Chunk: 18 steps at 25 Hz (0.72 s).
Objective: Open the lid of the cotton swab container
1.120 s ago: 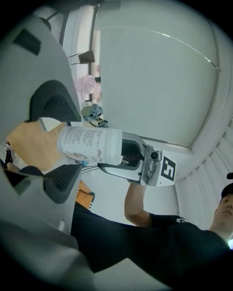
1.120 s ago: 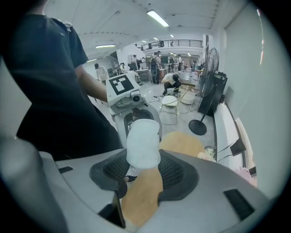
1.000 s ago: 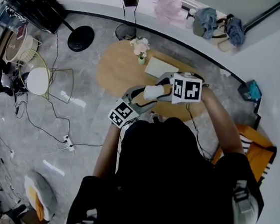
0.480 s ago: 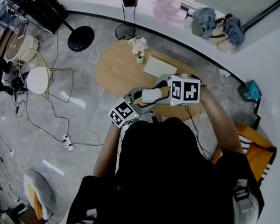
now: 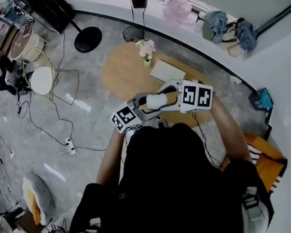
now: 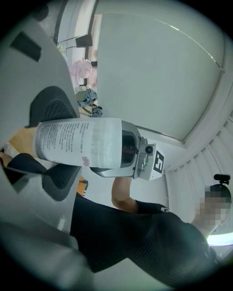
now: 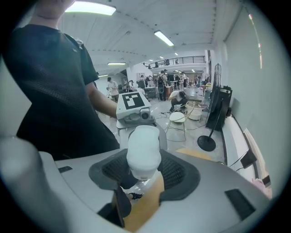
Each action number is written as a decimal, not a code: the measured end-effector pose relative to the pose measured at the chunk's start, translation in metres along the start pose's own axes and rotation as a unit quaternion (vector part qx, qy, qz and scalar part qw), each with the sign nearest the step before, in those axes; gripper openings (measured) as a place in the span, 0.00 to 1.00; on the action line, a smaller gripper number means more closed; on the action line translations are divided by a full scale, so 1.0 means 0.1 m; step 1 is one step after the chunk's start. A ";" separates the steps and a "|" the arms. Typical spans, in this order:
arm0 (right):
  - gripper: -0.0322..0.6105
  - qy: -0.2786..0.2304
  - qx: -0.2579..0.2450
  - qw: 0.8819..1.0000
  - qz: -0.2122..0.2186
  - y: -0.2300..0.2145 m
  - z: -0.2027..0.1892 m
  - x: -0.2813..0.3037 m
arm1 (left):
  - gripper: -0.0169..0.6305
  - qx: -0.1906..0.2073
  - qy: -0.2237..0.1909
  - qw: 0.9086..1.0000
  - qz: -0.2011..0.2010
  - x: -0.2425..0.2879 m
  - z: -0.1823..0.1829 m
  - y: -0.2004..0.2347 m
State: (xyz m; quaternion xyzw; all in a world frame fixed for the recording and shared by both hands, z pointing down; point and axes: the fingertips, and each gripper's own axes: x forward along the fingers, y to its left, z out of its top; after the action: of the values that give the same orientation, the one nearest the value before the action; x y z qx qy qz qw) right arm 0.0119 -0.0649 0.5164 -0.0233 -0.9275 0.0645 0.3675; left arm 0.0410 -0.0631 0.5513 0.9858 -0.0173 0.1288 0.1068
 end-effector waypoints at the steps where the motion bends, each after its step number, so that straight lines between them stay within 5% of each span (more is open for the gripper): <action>1: 0.37 -0.011 -0.001 1.000 0.000 0.02 0.02 0.00 | 0.38 0.001 0.000 1.000 -0.002 0.00 0.01 -0.02; 18: 0.37 -0.102 0.029 0.994 -0.003 0.03 0.16 -0.08 | 0.38 -0.008 -0.019 1.000 0.011 -0.02 0.06 -0.06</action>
State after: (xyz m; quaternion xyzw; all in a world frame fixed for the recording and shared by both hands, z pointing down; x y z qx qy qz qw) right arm 0.0066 -0.0647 0.4992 -0.0028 -0.9579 0.0924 0.2717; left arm 0.0411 -0.0585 0.5435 0.9868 -0.0313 0.1116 0.1131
